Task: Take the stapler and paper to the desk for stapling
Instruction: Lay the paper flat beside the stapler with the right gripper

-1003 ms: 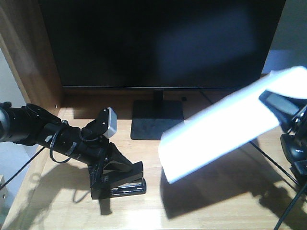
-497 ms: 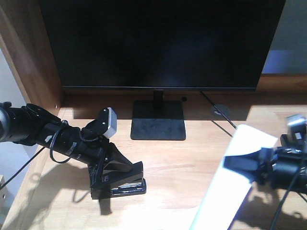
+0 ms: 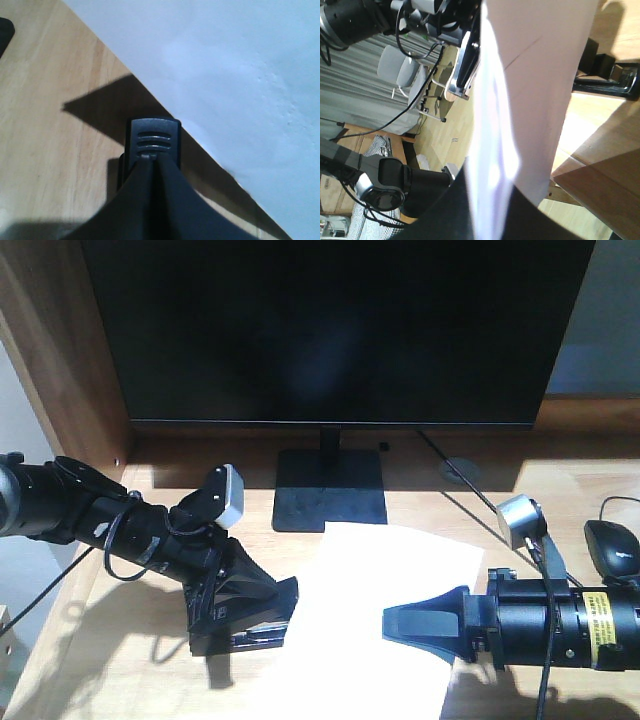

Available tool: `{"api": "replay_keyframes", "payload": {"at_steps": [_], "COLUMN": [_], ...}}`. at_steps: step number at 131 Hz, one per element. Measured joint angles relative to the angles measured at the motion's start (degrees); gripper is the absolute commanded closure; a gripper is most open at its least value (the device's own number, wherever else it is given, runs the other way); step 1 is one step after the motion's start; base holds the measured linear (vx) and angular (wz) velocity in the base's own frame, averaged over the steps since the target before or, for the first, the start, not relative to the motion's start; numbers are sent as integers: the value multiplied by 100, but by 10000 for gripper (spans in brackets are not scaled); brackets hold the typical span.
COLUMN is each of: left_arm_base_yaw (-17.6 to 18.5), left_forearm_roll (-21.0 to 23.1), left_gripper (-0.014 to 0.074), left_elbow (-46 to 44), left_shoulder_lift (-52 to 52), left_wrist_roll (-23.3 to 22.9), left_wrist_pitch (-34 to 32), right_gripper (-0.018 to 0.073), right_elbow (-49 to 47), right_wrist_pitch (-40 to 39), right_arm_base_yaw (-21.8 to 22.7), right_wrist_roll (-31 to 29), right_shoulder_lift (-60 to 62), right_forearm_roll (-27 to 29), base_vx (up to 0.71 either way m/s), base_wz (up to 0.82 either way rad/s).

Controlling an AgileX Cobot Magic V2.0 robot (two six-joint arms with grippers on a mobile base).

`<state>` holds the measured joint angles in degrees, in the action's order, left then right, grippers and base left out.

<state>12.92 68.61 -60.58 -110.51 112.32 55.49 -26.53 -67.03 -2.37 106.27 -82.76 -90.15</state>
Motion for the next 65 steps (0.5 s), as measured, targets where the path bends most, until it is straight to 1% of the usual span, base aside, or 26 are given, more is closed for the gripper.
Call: {"api": "replay_keyframes", "payload": {"at_steps": [20, 36, 51, 65], "left_arm_base_yaw": [0, 0, 0, 0], "left_forearm_roll": [0, 0, 0, 0], "left_gripper": [603, 603, 603, 603], "left_elbow": [0, 0, 0, 0], "left_shoulder_lift": [0, 0, 0, 0], "left_wrist_roll": [0, 0, 0, 0], "left_wrist_pitch": [0, 0, 0, 0], "right_gripper": [559, 559, 559, 559], "right_elbow": [0, 0, 0, 0], "right_wrist_pitch": [0, 8, 389, 703], "right_arm_base_yaw": [15, 148, 325, 428], "right_wrist_roll": [-18, -12, -12, -12], "right_shoulder_lift": [0, 0, 0, 0], "right_forearm_roll": [-7, -176, -420, -519], "base_vx": [0, 0, 0, 0], "base_wz": [0, 0, 0, 0]}}
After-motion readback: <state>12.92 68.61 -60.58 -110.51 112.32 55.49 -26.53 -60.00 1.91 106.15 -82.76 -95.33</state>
